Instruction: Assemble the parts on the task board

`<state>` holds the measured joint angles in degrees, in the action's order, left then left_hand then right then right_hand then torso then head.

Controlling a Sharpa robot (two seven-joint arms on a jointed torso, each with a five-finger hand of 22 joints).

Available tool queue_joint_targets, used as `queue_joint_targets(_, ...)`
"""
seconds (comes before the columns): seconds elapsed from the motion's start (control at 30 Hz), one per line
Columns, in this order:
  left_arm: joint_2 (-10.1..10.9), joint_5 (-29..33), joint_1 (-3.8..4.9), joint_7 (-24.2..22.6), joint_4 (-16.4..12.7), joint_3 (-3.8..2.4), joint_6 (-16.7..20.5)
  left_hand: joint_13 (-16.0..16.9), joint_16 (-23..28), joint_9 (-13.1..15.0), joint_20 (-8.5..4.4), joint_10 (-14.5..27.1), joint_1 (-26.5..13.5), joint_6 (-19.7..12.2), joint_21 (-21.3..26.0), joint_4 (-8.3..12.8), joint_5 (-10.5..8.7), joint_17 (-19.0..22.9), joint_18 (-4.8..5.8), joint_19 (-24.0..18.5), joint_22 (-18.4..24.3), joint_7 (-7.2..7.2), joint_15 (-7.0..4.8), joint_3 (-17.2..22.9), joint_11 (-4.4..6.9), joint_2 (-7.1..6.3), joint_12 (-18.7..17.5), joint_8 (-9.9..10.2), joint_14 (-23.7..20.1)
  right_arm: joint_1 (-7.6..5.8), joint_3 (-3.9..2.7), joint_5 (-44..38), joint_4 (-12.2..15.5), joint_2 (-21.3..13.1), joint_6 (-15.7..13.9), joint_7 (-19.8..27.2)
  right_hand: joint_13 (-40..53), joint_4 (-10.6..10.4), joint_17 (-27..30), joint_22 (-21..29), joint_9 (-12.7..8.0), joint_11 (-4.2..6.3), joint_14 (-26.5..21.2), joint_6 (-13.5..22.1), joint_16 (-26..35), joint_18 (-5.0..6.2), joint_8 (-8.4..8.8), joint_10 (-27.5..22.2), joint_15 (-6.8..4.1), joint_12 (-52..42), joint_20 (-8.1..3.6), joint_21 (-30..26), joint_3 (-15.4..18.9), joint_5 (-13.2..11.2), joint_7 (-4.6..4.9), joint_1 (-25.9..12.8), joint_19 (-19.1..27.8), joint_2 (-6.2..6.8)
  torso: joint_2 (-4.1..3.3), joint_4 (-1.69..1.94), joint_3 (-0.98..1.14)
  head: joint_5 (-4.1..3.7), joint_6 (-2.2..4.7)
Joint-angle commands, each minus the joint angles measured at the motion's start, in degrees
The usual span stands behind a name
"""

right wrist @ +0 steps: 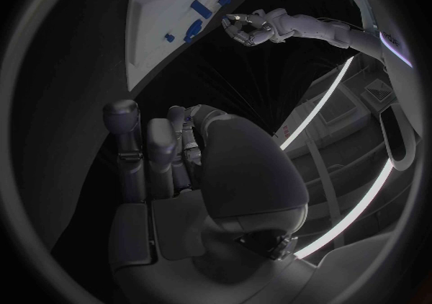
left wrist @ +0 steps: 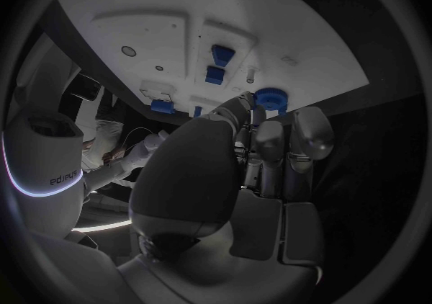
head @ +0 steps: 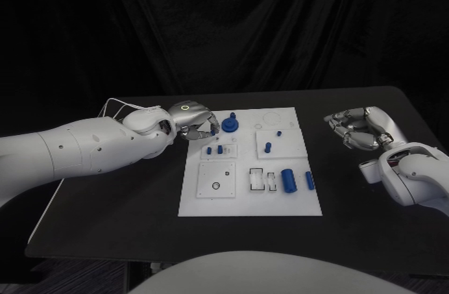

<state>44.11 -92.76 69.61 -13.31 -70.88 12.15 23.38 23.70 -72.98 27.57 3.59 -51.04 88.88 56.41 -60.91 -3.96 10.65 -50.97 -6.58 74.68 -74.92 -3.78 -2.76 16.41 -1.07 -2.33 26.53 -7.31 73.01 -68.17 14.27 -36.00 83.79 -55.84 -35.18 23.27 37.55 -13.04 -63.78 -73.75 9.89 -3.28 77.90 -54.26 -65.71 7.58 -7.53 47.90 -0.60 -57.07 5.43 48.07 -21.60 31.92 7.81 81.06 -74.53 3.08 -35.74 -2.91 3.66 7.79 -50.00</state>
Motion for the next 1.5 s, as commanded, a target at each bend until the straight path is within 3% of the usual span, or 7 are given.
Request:
queue_joint_targets(0.03, -0.14, -0.07, 0.12, 0.96, 0.2, -0.05, -0.57, -0.04, 0.25, -0.02, 0.03, -0.43, -0.66, 0.02, 0.41, -0.11, -0.14, 0.09, 0.13, 0.12, -3.17, -0.27, 0.17, 0.34, -0.12, -0.01, -0.08, 0.2, -0.01, 0.21, -0.05, -0.29, 0.04, -0.03, 0.55, -0.8, -0.05, 0.12, 0.09, -0.05, 0.06, -0.19, -0.18, -0.02, 0.35, 0.47, -0.34, -0.15, 0.01, -0.17, -0.05, -0.32, -0.17, 0.38, 0.24, 0.51, 0.13, -0.08, 0.29, 0.18, 0.2, -0.18, 0.0)
queue_joint_targets(0.27, -0.89, -0.07, -0.02, 1.18, 1.22, -0.05, -1.15, -0.08, 0.37, 0.0, 0.04, -0.58, -0.71, 0.12, 0.57, -0.11, -0.22, 0.3, 0.1, 0.06, -3.13, -0.32, 0.19, 0.36, -0.15, -0.03, -0.16, 0.19, -0.1, 0.33, -0.05, -0.29, 0.17, -0.24, 0.57, -0.87, -0.07, 0.13, 0.12, -0.06, 0.06, -0.2, -0.19, 0.0, 0.37, 0.47, -0.33, -0.19, 0.01, -0.15, -0.05, -0.32, -0.2, 0.39, 0.24, 0.51, 0.13, -0.1, 0.48, 0.55, 0.3, -0.66, 0.0)
queue_joint_targets(0.43, -1.69, -0.07, -0.21, 1.06, 2.02, -0.05, -1.36, -0.12, 0.4, 0.01, 0.04, -0.8, -0.74, 0.18, 0.46, -0.12, -0.31, 0.29, 0.14, 0.13, -3.21, -0.35, 0.2, 0.39, -0.16, -0.01, -0.19, 0.21, -0.08, 0.36, -0.05, -0.29, 0.29, -0.36, 0.59, -0.91, -0.09, 0.14, 0.14, -0.05, 0.06, -0.2, -0.2, 0.01, 0.39, 0.48, -0.33, -0.25, 0.02, -0.12, -0.05, -0.38, -0.24, 0.41, 0.25, 0.52, 0.15, -0.13, 0.48, 0.84, 0.11, -1.11, 0.0)
queue_joint_targets(0.57, -2.28, -0.07, -0.36, 0.99, 2.6, -0.05, -1.52, -0.13, 0.43, 0.01, 0.05, -0.93, -0.76, 0.2, 0.49, -0.11, -0.34, 0.34, 0.13, 0.13, -3.22, -0.36, 0.21, 0.41, -0.17, -0.01, -0.21, 0.22, -0.1, 0.37, -0.05, -0.29, 0.36, -0.42, 0.62, -0.92, -0.09, 0.14, 0.14, -0.05, 0.06, -0.2, -0.2, 0.01, 0.39, 0.48, -0.33, -0.25, 0.02, -0.12, -0.05, -0.38, -0.24, 0.41, 0.25, 0.52, 0.15, -0.13, 0.41, 0.69, -0.1, -0.99, 0.0)
queue_joint_targets(0.67, -2.69, -0.07, -0.48, 1.01, 2.98, -0.05, -1.83, -0.15, 0.49, 0.02, 0.05, -1.08, -0.8, 0.24, 0.49, -0.13, -0.37, 0.43, 0.14, 0.14, -3.24, -0.39, 0.22, 0.42, -0.18, 0.01, -0.23, 0.23, -0.12, 0.37, -0.05, -0.29, 0.41, -0.46, 0.62, -0.94, -0.09, 0.14, 0.14, -0.05, 0.06, -0.2, -0.2, 0.01, 0.39, 0.48, -0.33, -0.25, 0.02, -0.12, -0.05, -0.38, -0.24, 0.41, 0.25, 0.52, 0.15, -0.13, 0.29, 0.49, -0.04, -0.82, 0.0)
queue_joint_targets(0.9, -3.44, -0.07, -0.67, 1.05, 3.53, -0.05, -2.43, -0.18, 0.54, 0.03, 0.06, -1.18, -0.87, 0.28, 0.48, -0.15, -0.44, 0.51, 0.15, 0.15, -3.26, -0.42, 0.23, 0.41, -0.2, 0.01, -0.27, 0.23, -0.16, 0.38, -0.05, -0.29, 0.46, -0.48, 0.63, -0.92, -0.13, 0.17, 0.15, -0.05, 0.06, -0.2, -0.22, 0.02, 0.39, 0.48, -0.32, -0.31, 0.02, -0.08, -0.05, -0.4, -0.3, 0.42, 0.25, 0.55, 0.16, -0.16, 0.17, 0.53, 0.18, -0.83, 0.0)
queue_joint_targets(1.5, -5.16, -0.07, -1.25, 0.58, 5.33, -0.05, -2.98, -0.25, 0.63, 0.04, 0.07, -1.35, -0.97, 0.31, 0.48, -0.18, -0.67, 0.61, 0.16, 0.17, -3.32, -0.46, 0.26, 0.4, -0.24, -0.02, -0.41, 0.29, -0.2, 0.38, -0.05, -0.29, 0.53, -0.5, 0.48, -0.86, -0.15, 0.21, 0.1, -0.07, 0.06, -0.2, -0.19, 0.04, 0.34, 0.48, -0.32, -0.35, 0.02, -0.06, -0.05, -0.4, -0.35, 0.43, 0.25, 0.59, 0.15, -0.18, 0.34, 0.49, 0.1, -1.0, 0.0)
